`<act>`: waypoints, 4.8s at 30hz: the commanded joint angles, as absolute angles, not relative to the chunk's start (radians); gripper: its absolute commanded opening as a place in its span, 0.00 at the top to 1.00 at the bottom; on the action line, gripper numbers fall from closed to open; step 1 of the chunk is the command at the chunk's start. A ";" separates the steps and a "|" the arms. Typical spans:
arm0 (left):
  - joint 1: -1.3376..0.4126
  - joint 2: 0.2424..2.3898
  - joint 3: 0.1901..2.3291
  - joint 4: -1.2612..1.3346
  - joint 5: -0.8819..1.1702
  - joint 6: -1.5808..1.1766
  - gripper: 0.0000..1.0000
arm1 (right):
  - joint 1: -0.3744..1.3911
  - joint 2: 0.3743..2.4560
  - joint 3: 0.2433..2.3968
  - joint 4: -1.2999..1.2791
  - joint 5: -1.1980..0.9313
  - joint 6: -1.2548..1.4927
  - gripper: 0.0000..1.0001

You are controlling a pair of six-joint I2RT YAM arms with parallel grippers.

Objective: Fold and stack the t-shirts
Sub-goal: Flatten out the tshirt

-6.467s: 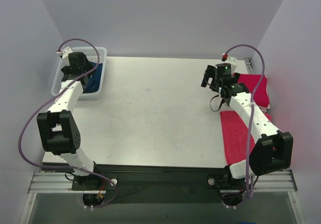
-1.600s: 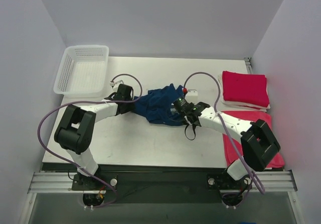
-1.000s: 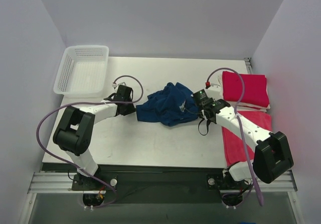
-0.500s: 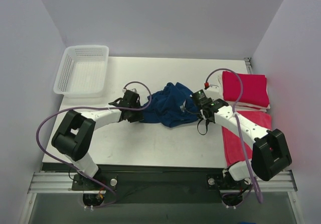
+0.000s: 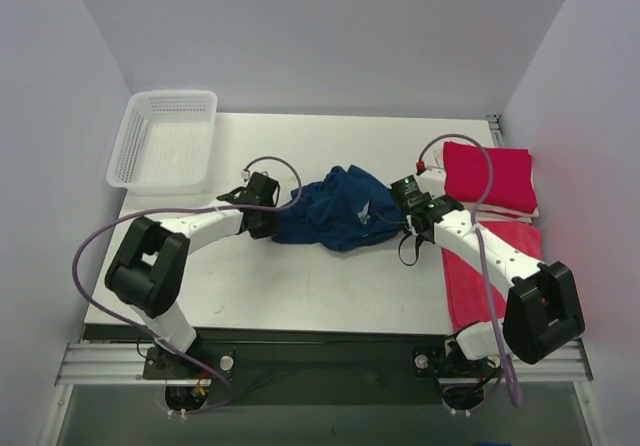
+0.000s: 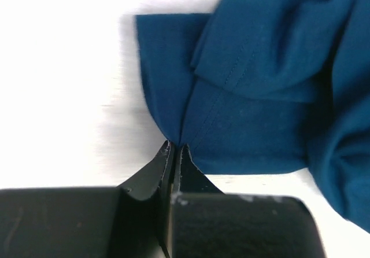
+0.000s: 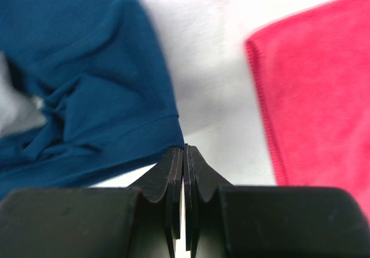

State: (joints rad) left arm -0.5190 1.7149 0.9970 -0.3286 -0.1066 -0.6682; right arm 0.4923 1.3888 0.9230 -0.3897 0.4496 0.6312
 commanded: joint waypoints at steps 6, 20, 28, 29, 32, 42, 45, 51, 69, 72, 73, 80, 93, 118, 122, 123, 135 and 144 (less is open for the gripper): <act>-0.312 1.399 1.095 -0.452 -0.320 -0.660 1.00 | 0.230 1.241 1.017 -0.459 0.480 0.560 1.00; -0.230 1.290 1.388 -0.502 -0.333 -0.631 1.00 | 0.078 1.192 1.321 -0.469 0.394 0.522 1.00; -0.229 1.169 1.422 -0.561 -0.304 -0.591 1.00 | 0.080 1.054 1.368 -0.469 0.370 0.476 1.00; -0.229 1.132 1.414 -0.566 -0.302 -0.588 1.00 | 0.080 1.040 1.368 -0.469 0.367 0.474 1.00; -0.229 1.065 1.397 -0.594 -0.311 -0.580 1.00 | 0.080 0.986 1.376 -0.471 0.373 0.474 1.00; -0.229 1.140 1.362 -0.549 -0.240 -0.598 1.00 | 0.081 1.136 1.427 -0.431 0.379 0.499 1.00; -0.232 1.205 1.232 -0.479 -0.172 -0.647 1.00 | 0.074 1.315 1.414 -0.398 0.371 0.503 1.00; -0.230 1.428 1.020 -0.362 -0.121 -0.736 1.00 | 0.048 1.735 1.558 -0.356 0.261 0.488 1.00; -0.221 1.675 1.087 -0.296 -0.221 -0.765 1.00 | 0.442 1.786 1.463 -0.379 0.155 0.429 0.49; -0.218 1.721 1.146 -0.296 -0.244 -0.758 1.00 | 0.529 1.769 1.401 -0.345 0.120 0.457 0.58; -0.215 1.739 1.160 -0.305 -0.251 -0.756 1.00 | 0.544 1.769 1.372 -0.328 0.111 0.460 0.58; -0.195 1.773 1.192 -0.301 -0.255 -0.742 1.00 | 0.640 1.810 1.353 -0.311 0.064 0.472 0.57; -0.181 1.792 1.172 -0.288 -0.210 -0.735 1.00 | 0.730 1.922 1.436 -0.304 0.026 0.476 0.45; -0.156 1.792 1.149 -0.287 -0.198 -0.735 1.00 | 0.739 2.036 1.440 -0.345 0.074 0.480 0.58; -0.152 1.790 1.146 -0.287 -0.201 -0.733 1.00 | 0.739 2.055 1.433 -0.367 0.072 0.483 0.61; -0.152 1.790 1.146 -0.287 -0.201 -0.733 1.00 | 0.739 2.062 1.430 -0.370 0.074 0.483 0.61; -0.146 1.787 1.141 -0.285 -0.199 -0.733 1.00 | 0.739 2.065 1.427 -0.394 0.126 0.495 0.98; -0.143 1.760 1.177 -0.313 -0.204 -0.726 1.00 | 0.726 1.890 1.396 -0.443 0.282 0.483 1.00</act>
